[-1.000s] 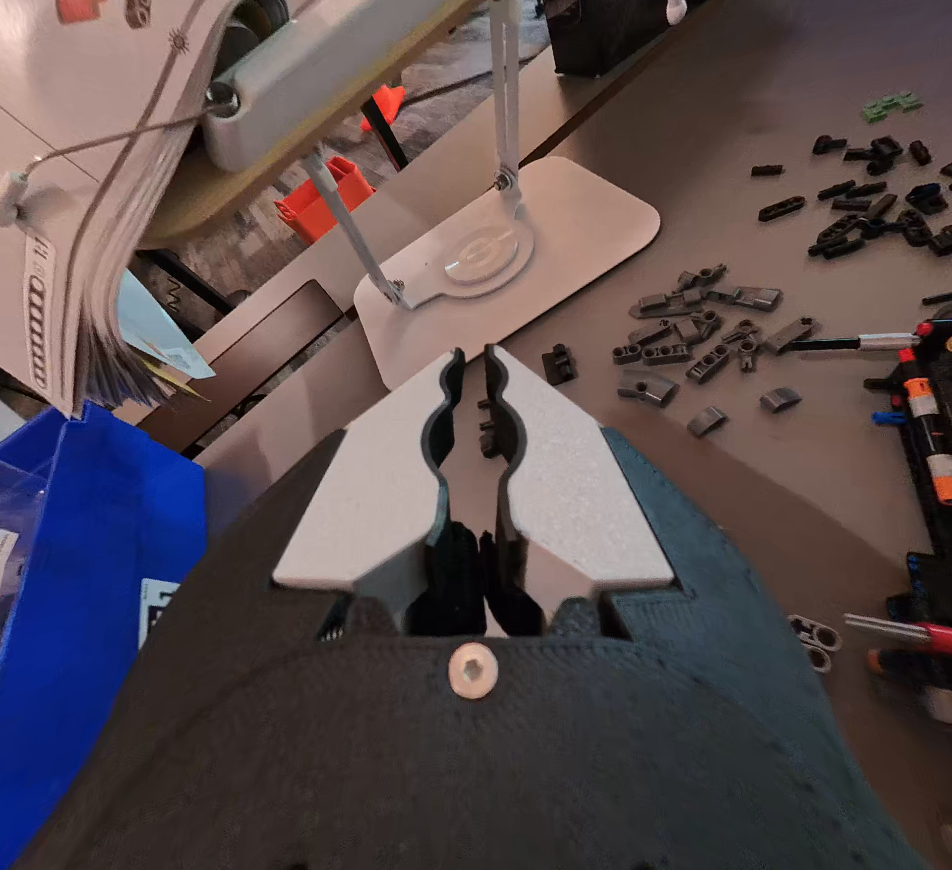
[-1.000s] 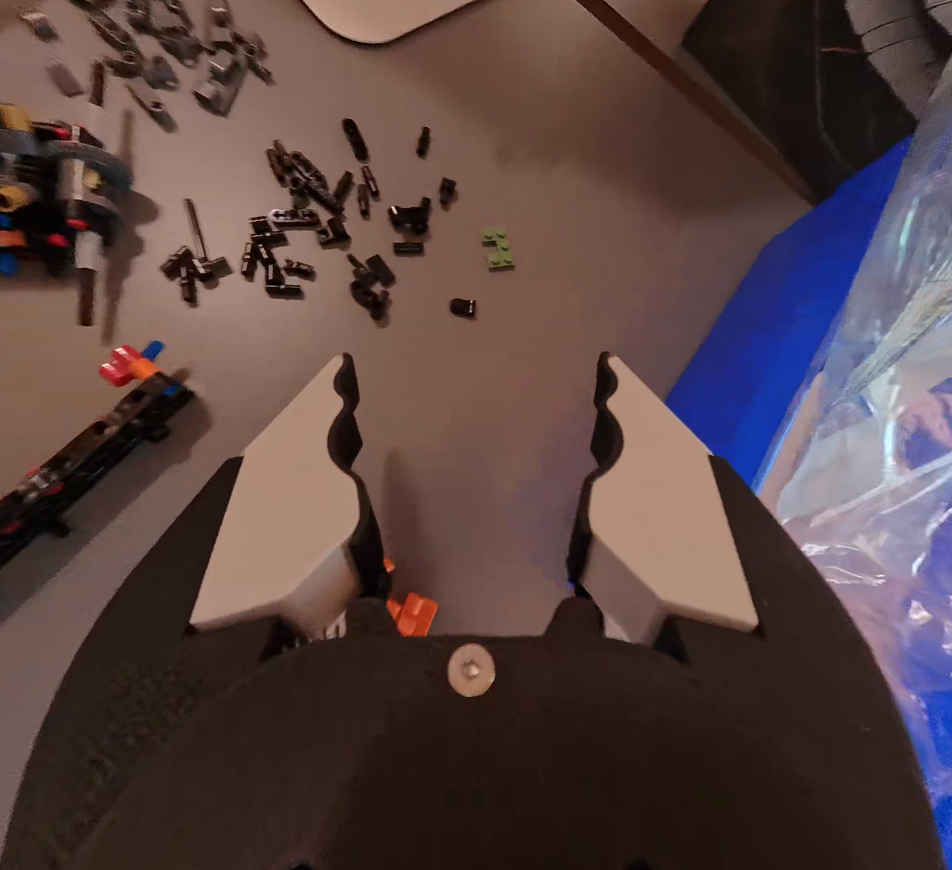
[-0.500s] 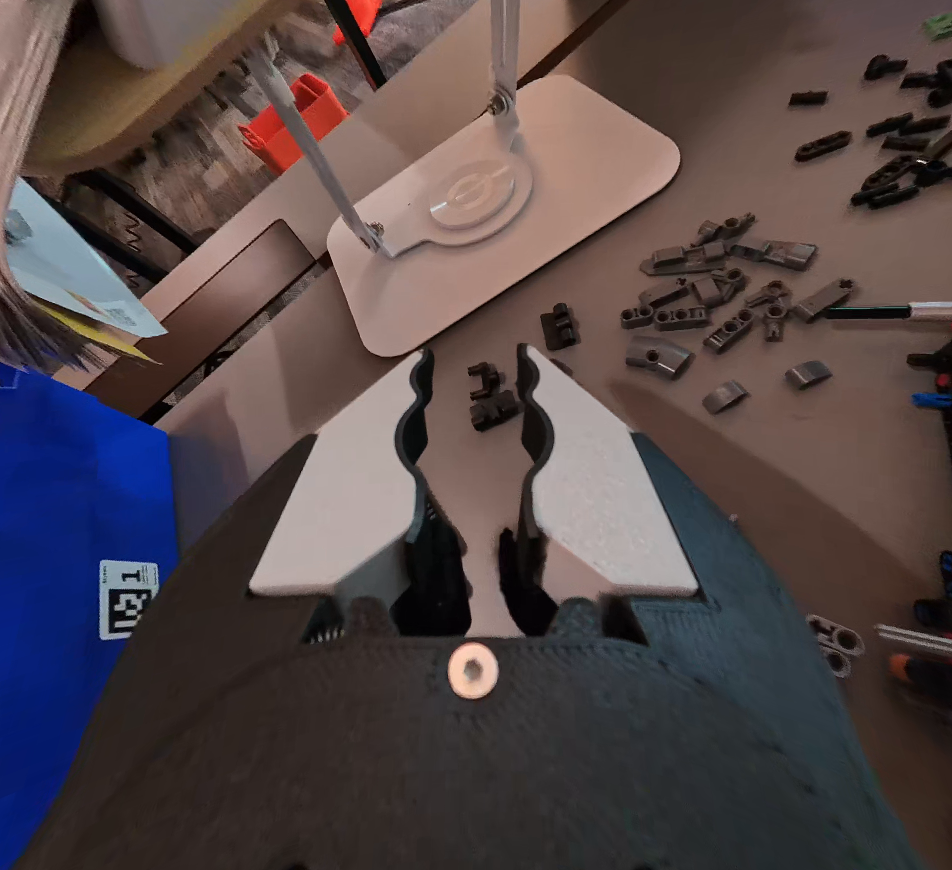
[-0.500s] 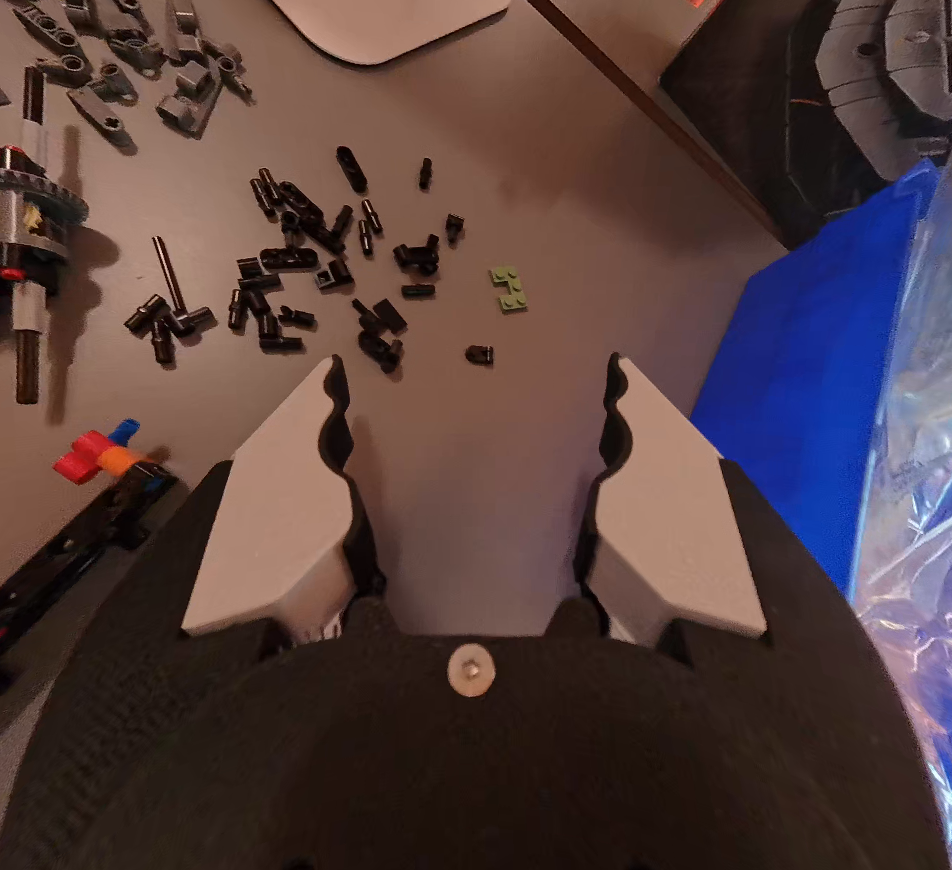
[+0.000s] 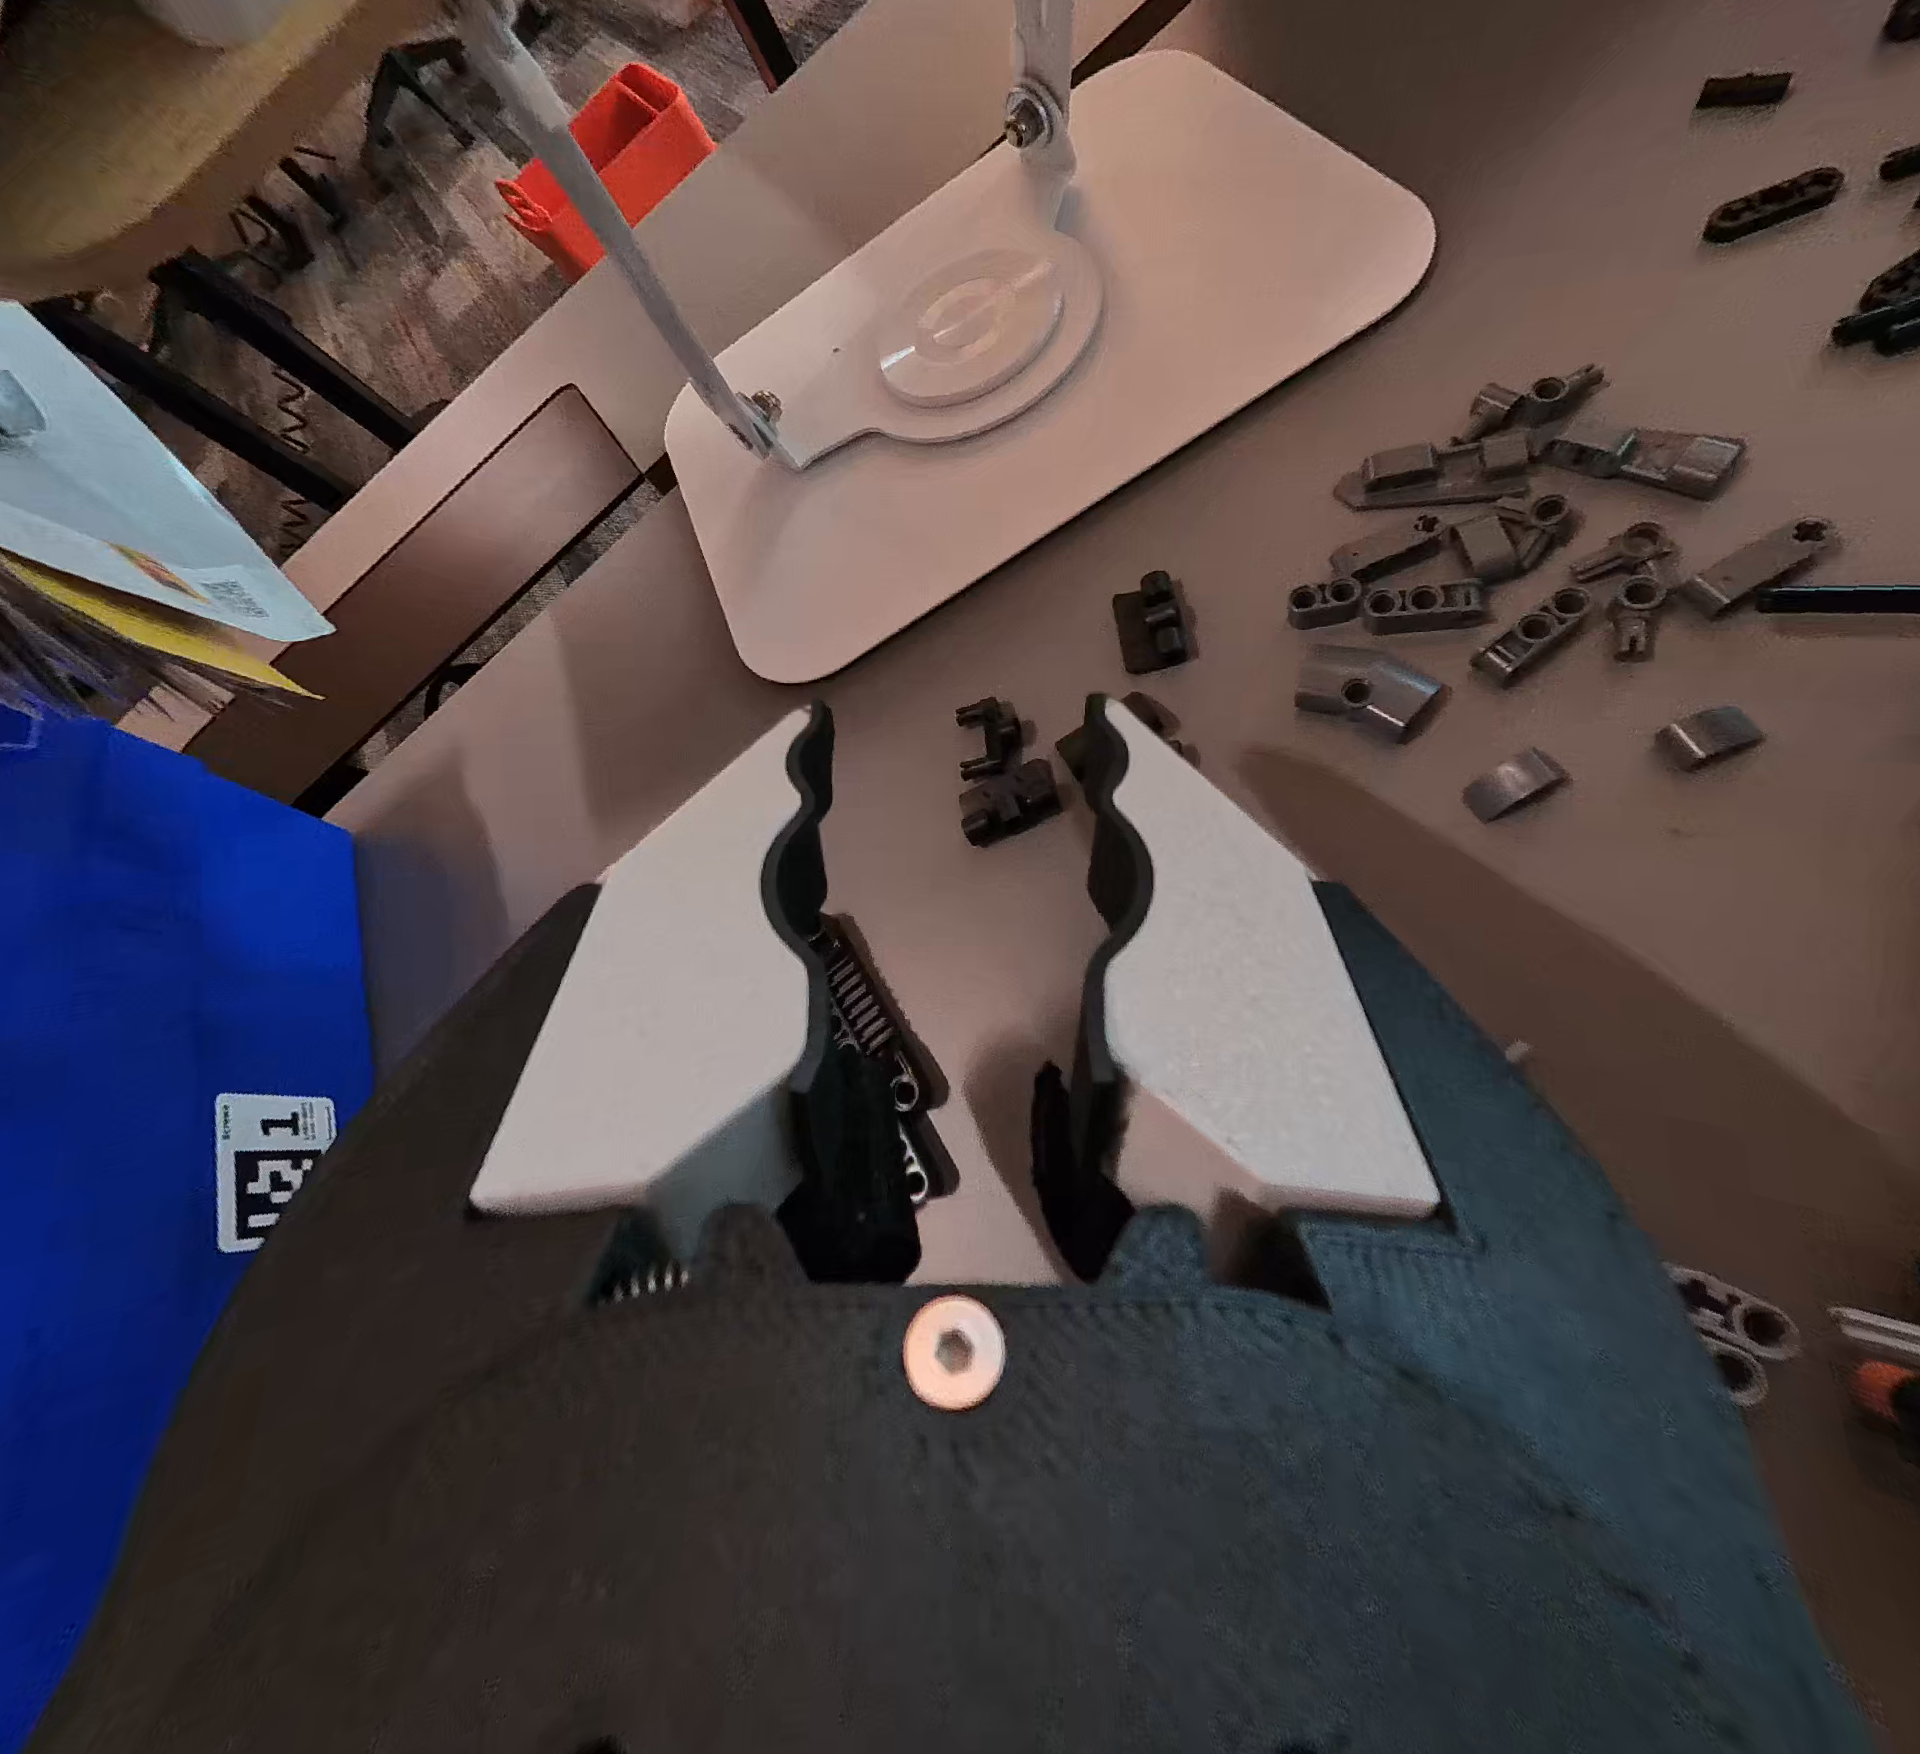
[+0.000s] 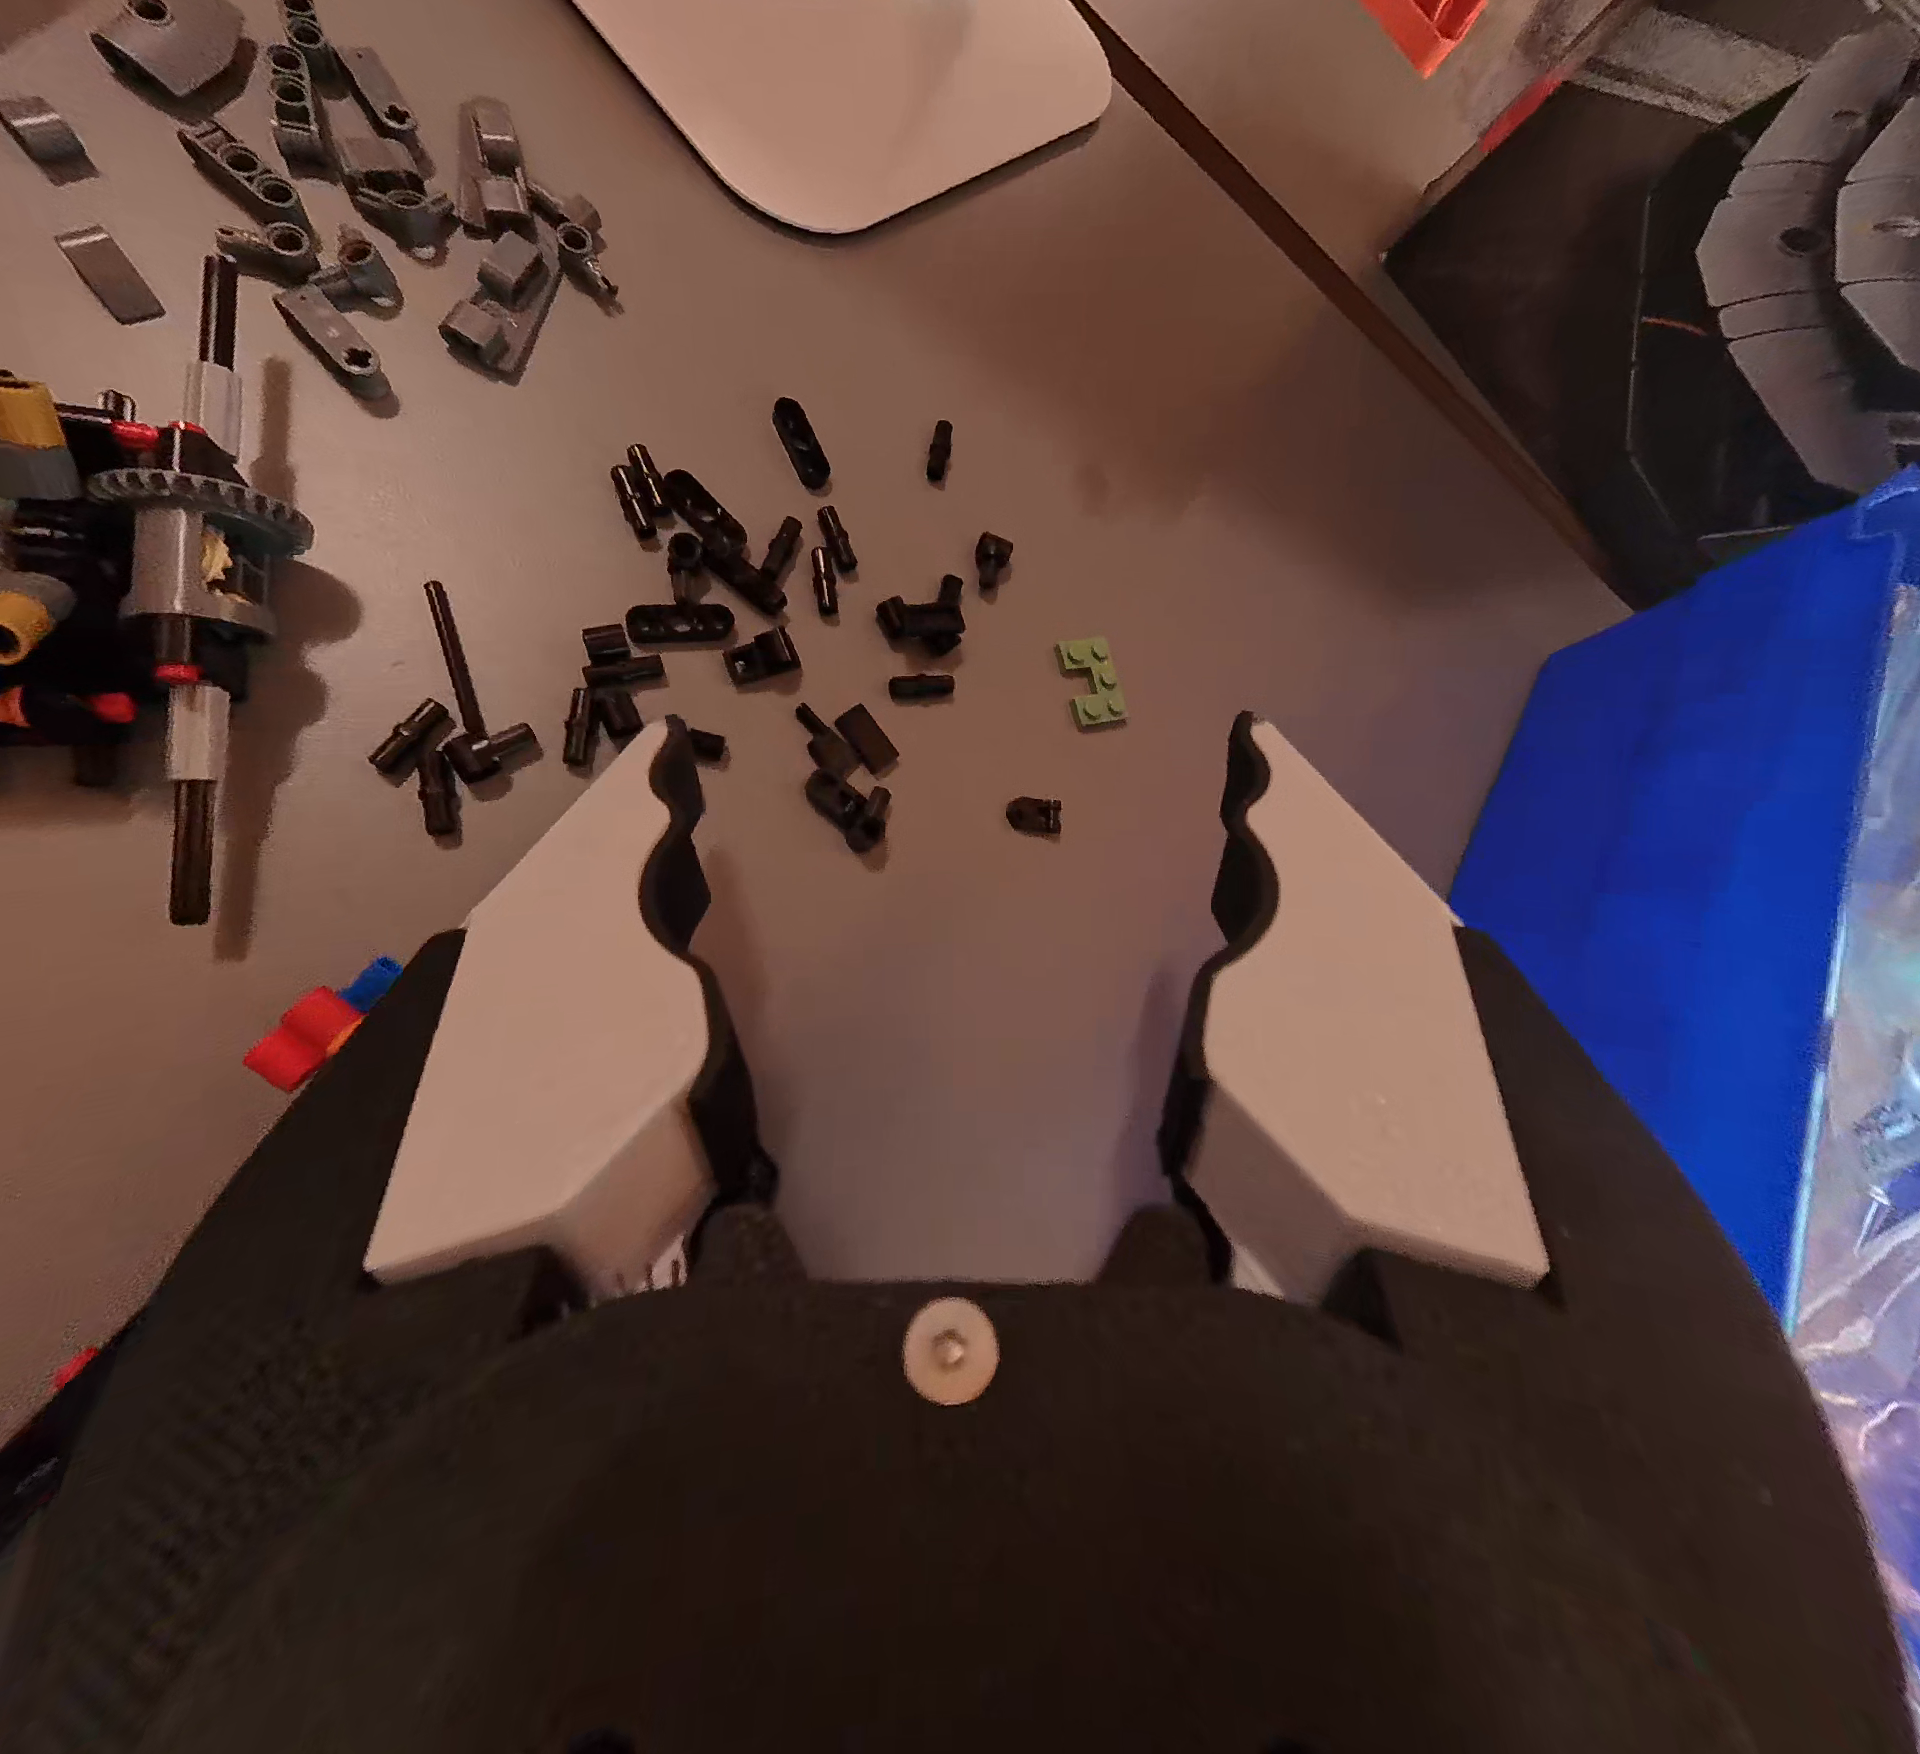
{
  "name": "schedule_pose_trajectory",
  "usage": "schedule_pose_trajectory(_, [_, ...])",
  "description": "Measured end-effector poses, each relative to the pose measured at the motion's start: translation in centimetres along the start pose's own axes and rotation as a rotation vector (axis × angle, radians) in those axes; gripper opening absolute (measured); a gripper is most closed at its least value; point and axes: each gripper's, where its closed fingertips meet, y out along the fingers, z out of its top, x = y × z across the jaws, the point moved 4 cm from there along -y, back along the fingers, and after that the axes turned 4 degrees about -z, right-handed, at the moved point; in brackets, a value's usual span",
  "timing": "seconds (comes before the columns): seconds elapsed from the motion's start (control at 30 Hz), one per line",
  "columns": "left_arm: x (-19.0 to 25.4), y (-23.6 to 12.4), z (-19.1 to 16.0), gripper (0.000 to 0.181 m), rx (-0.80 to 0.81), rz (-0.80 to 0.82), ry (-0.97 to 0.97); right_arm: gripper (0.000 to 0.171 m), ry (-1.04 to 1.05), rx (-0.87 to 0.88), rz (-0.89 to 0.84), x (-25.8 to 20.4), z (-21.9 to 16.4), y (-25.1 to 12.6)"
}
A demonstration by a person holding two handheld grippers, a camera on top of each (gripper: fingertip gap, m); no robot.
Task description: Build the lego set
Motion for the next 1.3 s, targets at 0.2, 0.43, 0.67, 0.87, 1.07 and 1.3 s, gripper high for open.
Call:
schedule_pose_trajectory(0.2, [-0.3,-0.1,-0.1,0.047,0.003,0.007,-0.006,0.100,-0.021,0.021,0.012,-0.6,1.2,0.4])
schedule_pose_trajectory(0.43, [-0.7,-1.0,1.3,0.043,0.084,-0.008,-0.037,0.101,0.002,0.078,0.030,0.5,3.0,0.0])
schedule_pose_trajectory(0.67, [-2.4,-3.7,4.0,0.030,0.222,-0.018,-0.020,0.091,0.015,0.181,0.046,3.2,6.8,-1.0])
schedule_pose_trajectory(0.87, [-2.4,-4.8,4.5,0.023,0.244,-0.075,0.001,0.056,0.024,0.243,0.120,2.7,7.5,-1.9])
schedule_pose_trajectory(1.07, [-3.6,-6.6,8.1,0.020,0.347,-0.040,0.048,0.021,-0.002,0.294,0.154,3.4,8.9,-2.1])
schedule_pose_trajectory(1.3, [-7.2,-6.5,12.3,0.021,0.407,0.033,0.072,0.066,-0.040,0.364,0.131,6.0,14.8,-1.2])
